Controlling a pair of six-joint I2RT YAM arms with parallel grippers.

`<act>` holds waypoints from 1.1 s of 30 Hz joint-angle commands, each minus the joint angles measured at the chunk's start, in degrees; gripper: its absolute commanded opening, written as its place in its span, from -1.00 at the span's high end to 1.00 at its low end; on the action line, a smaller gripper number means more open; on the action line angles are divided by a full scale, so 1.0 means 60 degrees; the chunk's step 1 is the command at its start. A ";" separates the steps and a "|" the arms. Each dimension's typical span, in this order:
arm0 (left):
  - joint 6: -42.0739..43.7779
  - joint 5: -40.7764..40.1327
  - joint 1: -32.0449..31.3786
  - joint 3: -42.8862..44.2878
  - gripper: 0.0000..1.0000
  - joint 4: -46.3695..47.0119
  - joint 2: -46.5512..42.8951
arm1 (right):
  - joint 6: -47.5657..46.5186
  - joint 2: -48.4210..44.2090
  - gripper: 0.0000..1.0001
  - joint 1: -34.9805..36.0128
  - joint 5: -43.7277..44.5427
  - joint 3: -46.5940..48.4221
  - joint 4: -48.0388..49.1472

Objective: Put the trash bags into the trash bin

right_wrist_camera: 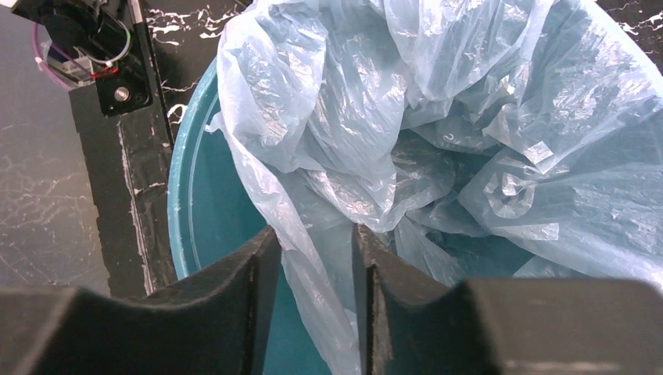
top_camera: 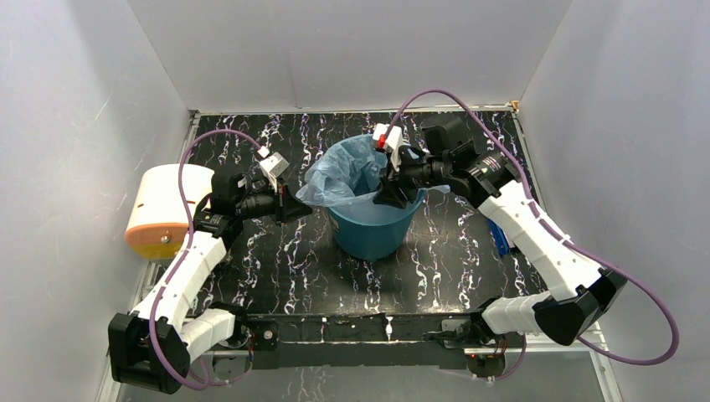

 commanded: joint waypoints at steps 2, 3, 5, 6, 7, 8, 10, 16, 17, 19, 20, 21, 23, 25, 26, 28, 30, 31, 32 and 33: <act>0.0104 0.0131 0.0035 0.0206 1.00 -0.0094 -0.0264 | -0.0150 -0.0550 0.21 0.0032 -0.0372 0.0138 0.0596; 0.0108 0.0130 0.0035 0.0217 1.00 -0.0099 -0.0250 | -0.0121 -0.0622 0.28 0.0036 -0.0463 0.0089 0.0535; 0.0108 0.0148 0.0035 0.0238 1.00 -0.0103 -0.0212 | -0.0097 -0.0707 0.35 0.0028 -0.0721 0.0064 0.0328; 0.0108 0.0158 0.0035 0.0241 1.00 -0.0100 -0.0195 | -0.0078 -0.0746 0.44 0.0031 -0.0842 0.0027 0.0275; 0.0108 0.0159 0.0035 0.0254 1.00 -0.0101 -0.0190 | -0.0008 -0.0815 0.48 0.0028 -0.0936 -0.0017 0.0264; 0.0108 0.0159 0.0035 0.0256 1.00 -0.0090 -0.0176 | 0.0092 -0.0874 0.49 0.0028 -0.1037 -0.0081 0.0294; 0.0108 0.0150 0.0036 0.0270 1.00 -0.0099 -0.0158 | 0.0205 -0.1026 0.56 0.0028 -0.1170 -0.0223 0.0321; 0.0094 0.0156 0.0035 0.0277 1.00 -0.0098 -0.0172 | 0.0689 -0.1408 0.89 0.0028 -0.1904 -0.0582 0.0250; 0.0094 0.0159 0.0035 0.0285 1.00 -0.0096 -0.0172 | 0.0791 -0.1417 0.92 0.0046 -0.1925 -0.0651 0.0241; 0.0089 0.0165 0.0035 0.0286 1.00 -0.0091 -0.0172 | 0.0820 -0.1419 1.00 0.0050 -0.1911 -0.0688 0.0096; 0.0080 0.0173 0.0035 0.0278 1.00 -0.0096 -0.0172 | 0.0813 -0.1433 1.00 0.0049 -0.1886 -0.0701 0.0033; 0.0068 0.0185 0.0039 0.0285 1.00 -0.0099 -0.0172 | 0.0819 -0.1457 1.00 0.0047 -0.1835 -0.0723 0.0004; 0.0050 0.0228 0.0035 0.0300 1.00 -0.0092 -0.0179 | 0.0952 -0.1527 1.00 0.0069 -0.1889 -0.0830 0.0073; 0.0029 0.0245 0.0035 0.0315 1.00 -0.0099 -0.0194 | 0.0977 -0.1575 1.00 0.0071 -0.2112 -0.0908 0.0054; 0.0031 0.0258 0.0035 0.0326 1.00 -0.0092 -0.0208 | 0.0997 -0.1572 1.00 0.0084 -0.2193 -0.0921 0.0003; -0.0006 0.0292 0.0036 0.0330 1.00 -0.0100 -0.0243 | 0.1002 -0.1565 1.00 0.0133 -0.2357 -0.0924 -0.0170; -0.0062 0.0361 0.0035 0.0351 1.00 -0.0096 -0.0294 | 0.1002 -0.1603 1.00 0.0144 -0.2449 -0.0941 -0.0286; -0.0078 0.0412 0.0035 0.0351 1.00 -0.0075 -0.0323 | 0.0991 -0.1647 1.00 0.0145 -0.2484 -0.0989 -0.0265; -0.0102 0.0418 0.0035 0.0358 1.00 -0.0073 -0.0365 | 0.1014 -0.1702 1.00 0.0160 -0.2533 -0.1046 -0.0166; -0.0105 0.0422 0.0035 0.0339 1.00 -0.0074 -0.0387 | 0.1106 -0.1804 1.00 0.0158 -0.2638 -0.1175 0.0048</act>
